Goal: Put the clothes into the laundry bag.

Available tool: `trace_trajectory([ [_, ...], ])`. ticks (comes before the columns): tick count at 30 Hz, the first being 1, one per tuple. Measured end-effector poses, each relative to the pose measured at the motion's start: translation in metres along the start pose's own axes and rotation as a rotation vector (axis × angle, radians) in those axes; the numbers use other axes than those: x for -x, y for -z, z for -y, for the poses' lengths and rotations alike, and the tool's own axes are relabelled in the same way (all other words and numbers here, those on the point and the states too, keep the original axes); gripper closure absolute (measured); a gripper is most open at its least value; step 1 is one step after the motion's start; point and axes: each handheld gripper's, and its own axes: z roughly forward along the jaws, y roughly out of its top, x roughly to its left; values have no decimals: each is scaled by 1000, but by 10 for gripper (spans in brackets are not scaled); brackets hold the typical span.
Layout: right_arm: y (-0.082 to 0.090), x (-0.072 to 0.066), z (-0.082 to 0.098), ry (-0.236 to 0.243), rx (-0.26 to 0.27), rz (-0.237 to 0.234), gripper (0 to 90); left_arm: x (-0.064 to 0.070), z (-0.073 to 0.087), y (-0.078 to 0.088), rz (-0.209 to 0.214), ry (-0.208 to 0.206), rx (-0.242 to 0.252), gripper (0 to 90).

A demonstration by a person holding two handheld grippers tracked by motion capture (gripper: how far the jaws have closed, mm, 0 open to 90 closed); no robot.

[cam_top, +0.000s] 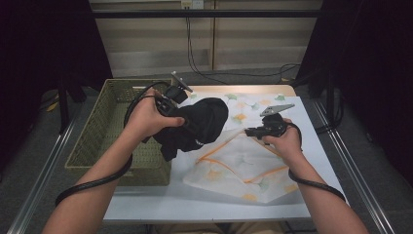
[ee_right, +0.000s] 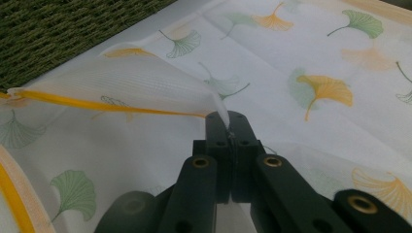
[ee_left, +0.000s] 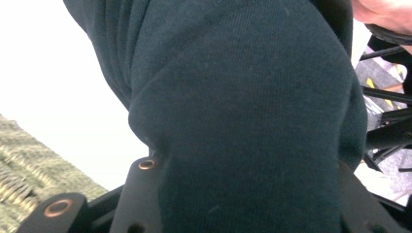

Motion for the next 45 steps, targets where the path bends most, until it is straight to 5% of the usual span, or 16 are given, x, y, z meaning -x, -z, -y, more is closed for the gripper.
trace_trajectory([
  [26, 3, 1, -2, -5, 6, 0, 900, 20, -3, -27, 59, -71, -29, 583],
  [45, 4, 1, -4, 1, 9, 4, 900, 30, -2, -48, 87, -76, -13, 582],
])
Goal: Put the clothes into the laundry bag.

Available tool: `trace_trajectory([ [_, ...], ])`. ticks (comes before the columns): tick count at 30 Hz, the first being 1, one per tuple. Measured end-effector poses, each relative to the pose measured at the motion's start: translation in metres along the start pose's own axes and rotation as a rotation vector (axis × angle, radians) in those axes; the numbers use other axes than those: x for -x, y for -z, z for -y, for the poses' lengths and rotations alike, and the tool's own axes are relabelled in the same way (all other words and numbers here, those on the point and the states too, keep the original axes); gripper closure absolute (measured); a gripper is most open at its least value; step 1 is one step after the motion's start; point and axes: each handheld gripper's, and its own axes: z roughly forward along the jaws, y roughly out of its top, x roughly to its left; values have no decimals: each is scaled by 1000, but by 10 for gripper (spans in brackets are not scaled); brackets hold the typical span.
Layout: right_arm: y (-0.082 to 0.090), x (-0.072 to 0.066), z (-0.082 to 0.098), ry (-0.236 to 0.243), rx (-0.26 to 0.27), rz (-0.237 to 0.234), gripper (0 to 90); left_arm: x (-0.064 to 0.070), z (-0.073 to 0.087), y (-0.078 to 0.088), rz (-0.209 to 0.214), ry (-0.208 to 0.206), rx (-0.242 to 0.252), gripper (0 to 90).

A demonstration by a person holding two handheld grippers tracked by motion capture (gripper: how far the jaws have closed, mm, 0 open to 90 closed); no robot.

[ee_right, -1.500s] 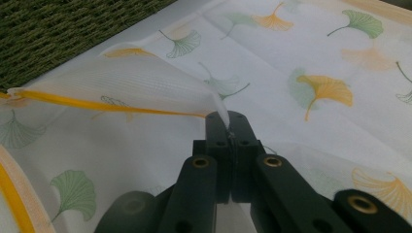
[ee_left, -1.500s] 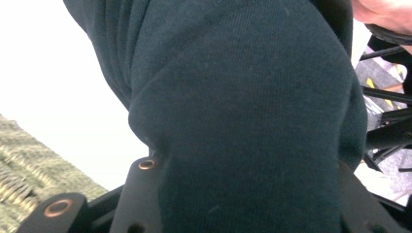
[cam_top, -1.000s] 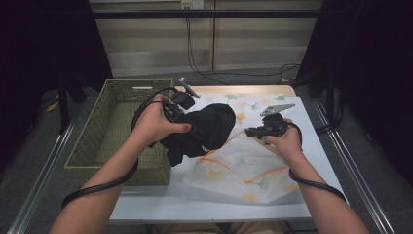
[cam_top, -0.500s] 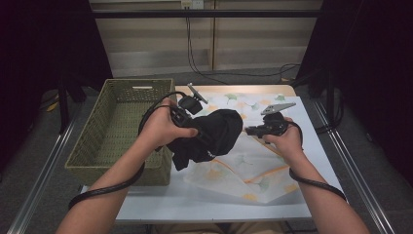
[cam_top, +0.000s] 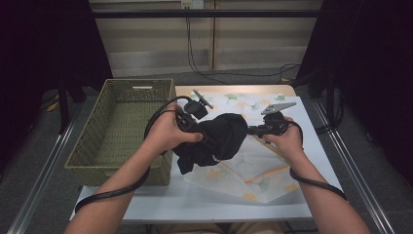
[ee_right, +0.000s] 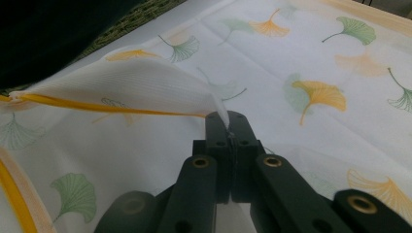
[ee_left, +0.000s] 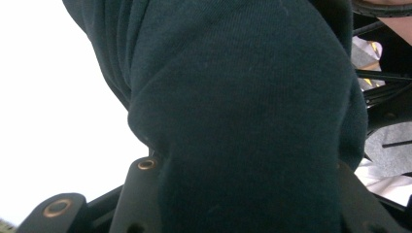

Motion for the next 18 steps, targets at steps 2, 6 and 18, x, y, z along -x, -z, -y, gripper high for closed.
trace_trajectory([
  [2, 0, -1, 0, -5, 0, 2, 900, 1, 0, -3, -2, -5, -3, 582],
  [6, 0, -1, -2, 5, 4, -1, 900, 3, 0, -8, 9, -14, -7, 581],
  [18, 0, -1, -2, 6, 6, 0, 900, 9, 0, -23, 24, -18, -5, 581],
])
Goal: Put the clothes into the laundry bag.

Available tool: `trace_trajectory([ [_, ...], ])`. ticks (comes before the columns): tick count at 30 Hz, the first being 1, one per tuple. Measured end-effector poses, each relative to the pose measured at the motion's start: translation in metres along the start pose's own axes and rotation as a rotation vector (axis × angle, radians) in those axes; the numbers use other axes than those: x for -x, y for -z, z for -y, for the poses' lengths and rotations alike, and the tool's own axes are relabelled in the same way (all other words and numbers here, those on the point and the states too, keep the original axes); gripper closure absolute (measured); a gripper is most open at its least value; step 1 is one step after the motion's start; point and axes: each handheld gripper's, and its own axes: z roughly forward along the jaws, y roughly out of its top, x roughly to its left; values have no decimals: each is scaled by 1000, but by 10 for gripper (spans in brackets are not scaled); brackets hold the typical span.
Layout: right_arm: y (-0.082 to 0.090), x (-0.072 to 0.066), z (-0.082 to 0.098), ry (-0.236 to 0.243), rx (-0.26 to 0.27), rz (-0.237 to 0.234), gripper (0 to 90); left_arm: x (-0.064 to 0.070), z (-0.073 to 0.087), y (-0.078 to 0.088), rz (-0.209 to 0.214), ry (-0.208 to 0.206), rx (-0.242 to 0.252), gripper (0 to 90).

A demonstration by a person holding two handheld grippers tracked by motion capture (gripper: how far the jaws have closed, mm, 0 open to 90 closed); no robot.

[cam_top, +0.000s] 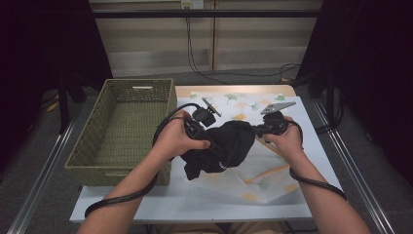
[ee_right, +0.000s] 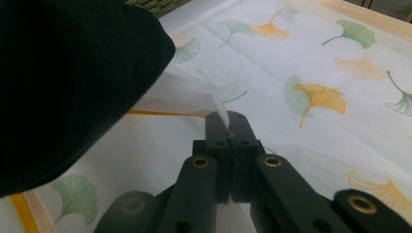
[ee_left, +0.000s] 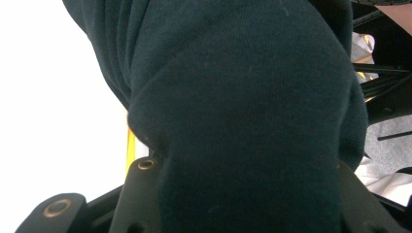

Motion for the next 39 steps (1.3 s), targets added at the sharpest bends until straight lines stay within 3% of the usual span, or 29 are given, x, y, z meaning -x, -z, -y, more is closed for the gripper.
trace_trajectory([
  [8, 1, -1, -1, -2, -3, 4, 900, 0, 2, -7, 11, -8, 1, 581],
  [11, 1, -1, -2, 1, -1, 4, 900, 1, 1, -10, 17, -14, -22, 581],
  [18, 2, 0, -3, 8, 3, 2, 900, 1, 3, -16, 28, -14, -8, 581],
  [23, 2, 0, -3, 10, 3, 5, 900, 3, 2, -21, 14, -17, -12, 581],
  [39, 4, -1, -4, 7, 7, 6, 900, 7, 0, -34, 23, -22, -26, 580],
])
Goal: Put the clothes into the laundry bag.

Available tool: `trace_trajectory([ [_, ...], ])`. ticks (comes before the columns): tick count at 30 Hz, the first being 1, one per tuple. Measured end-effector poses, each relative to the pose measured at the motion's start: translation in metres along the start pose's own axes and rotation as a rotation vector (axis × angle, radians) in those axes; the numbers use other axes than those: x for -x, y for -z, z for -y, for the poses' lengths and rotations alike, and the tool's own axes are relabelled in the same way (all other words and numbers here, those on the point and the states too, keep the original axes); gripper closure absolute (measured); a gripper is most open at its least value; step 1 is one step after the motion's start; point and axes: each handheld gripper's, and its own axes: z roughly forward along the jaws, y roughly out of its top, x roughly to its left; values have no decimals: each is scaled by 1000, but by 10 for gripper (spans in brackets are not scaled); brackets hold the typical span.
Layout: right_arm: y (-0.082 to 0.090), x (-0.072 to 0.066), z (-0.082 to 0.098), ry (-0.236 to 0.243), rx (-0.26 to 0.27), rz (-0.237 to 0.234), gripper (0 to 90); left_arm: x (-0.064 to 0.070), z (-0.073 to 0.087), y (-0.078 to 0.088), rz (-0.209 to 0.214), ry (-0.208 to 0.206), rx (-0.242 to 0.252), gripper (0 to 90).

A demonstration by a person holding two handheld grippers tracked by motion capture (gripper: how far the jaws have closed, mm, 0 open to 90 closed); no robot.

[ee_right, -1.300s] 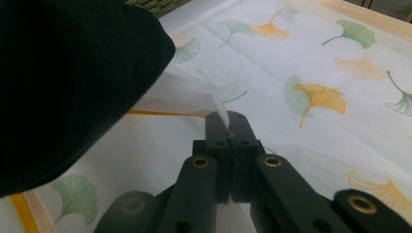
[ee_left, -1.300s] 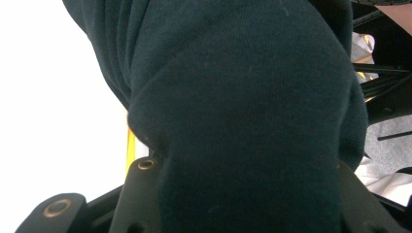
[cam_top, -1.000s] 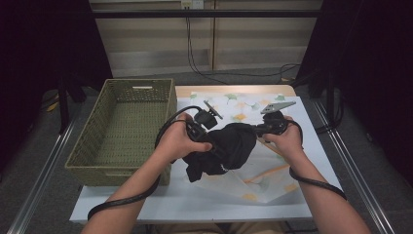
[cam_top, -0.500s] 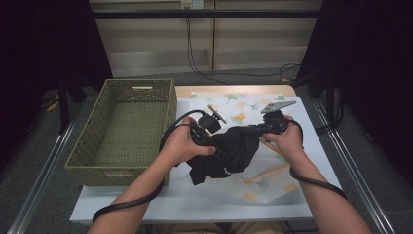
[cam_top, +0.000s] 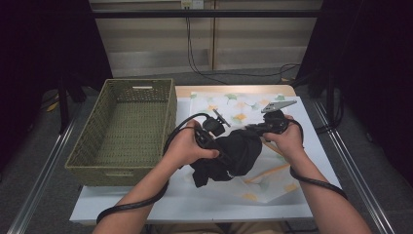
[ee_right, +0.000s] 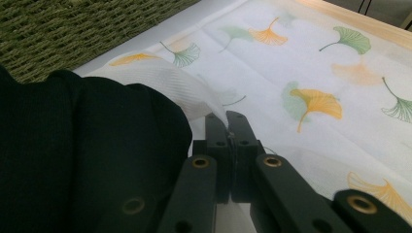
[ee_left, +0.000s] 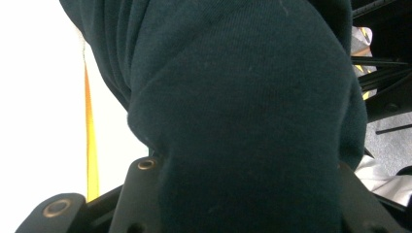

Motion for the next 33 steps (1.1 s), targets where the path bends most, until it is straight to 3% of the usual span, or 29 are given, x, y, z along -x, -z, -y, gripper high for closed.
trace_trajectory([
  [9, 0, -1, -1, 2, 3, 1, 900, 2, 0, -6, -4, 0, -8, 579],
  [13, 1, -1, -2, 3, 3, -1, 900, 2, 0, -8, -1, -19, -22, 579],
  [17, 1, -2, -3, 5, 3, -1, 900, 2, 0, -12, -20, -10, -27, 579],
  [33, 5, -2, -6, 6, 14, -9, 900, -1, 3, -22, -18, -13, -54, 578],
])
